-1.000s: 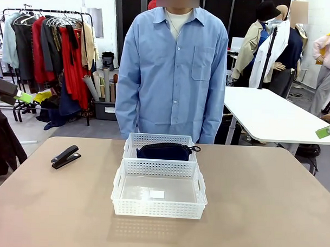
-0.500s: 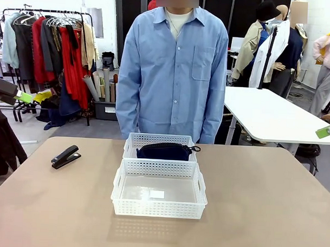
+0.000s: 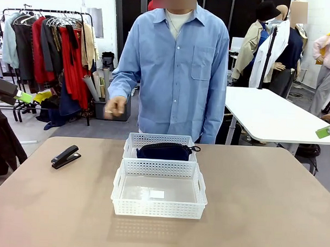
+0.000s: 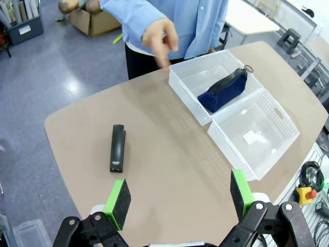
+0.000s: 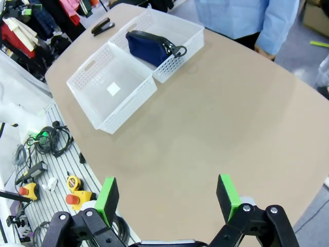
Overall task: Distribute items into two baskets.
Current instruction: Pick up the Stapler that the person points to.
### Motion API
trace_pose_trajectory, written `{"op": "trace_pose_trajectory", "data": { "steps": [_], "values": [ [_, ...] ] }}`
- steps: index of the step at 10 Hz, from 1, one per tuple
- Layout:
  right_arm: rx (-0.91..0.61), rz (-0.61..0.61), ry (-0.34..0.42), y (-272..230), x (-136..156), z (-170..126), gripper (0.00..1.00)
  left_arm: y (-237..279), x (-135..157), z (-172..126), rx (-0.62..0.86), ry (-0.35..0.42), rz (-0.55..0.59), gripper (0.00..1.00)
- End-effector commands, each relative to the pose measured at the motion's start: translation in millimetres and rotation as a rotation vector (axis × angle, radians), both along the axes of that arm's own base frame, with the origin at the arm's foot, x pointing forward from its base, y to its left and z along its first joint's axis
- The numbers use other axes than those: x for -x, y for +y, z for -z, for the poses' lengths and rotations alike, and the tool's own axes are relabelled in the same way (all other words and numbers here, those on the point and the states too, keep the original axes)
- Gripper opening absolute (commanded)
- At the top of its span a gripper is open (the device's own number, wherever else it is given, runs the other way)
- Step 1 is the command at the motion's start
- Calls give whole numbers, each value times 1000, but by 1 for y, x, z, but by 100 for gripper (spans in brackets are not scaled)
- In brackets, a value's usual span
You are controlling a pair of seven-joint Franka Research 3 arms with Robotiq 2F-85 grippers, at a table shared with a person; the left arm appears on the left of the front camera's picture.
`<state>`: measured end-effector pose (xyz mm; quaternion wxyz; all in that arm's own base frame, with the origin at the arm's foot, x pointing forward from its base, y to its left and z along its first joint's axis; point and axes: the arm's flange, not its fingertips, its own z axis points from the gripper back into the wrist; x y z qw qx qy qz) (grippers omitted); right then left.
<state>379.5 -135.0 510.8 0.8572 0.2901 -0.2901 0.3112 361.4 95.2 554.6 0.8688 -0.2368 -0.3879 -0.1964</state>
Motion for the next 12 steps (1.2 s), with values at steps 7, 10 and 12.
{"op": "trace_pose_trajectory", "data": {
  "steps": [7,10,12],
  "values": [
    [5,-2,0,-1,-1,-1,100,0,-1,1,17,-16,11,100],
    [5,-2,0,-1,-1,-1,100,0,-1,1,17,-16,11,100],
    [5,-2,0,-1,-1,-1,100,0,-1,1,17,-16,11,100]
  ]
}}
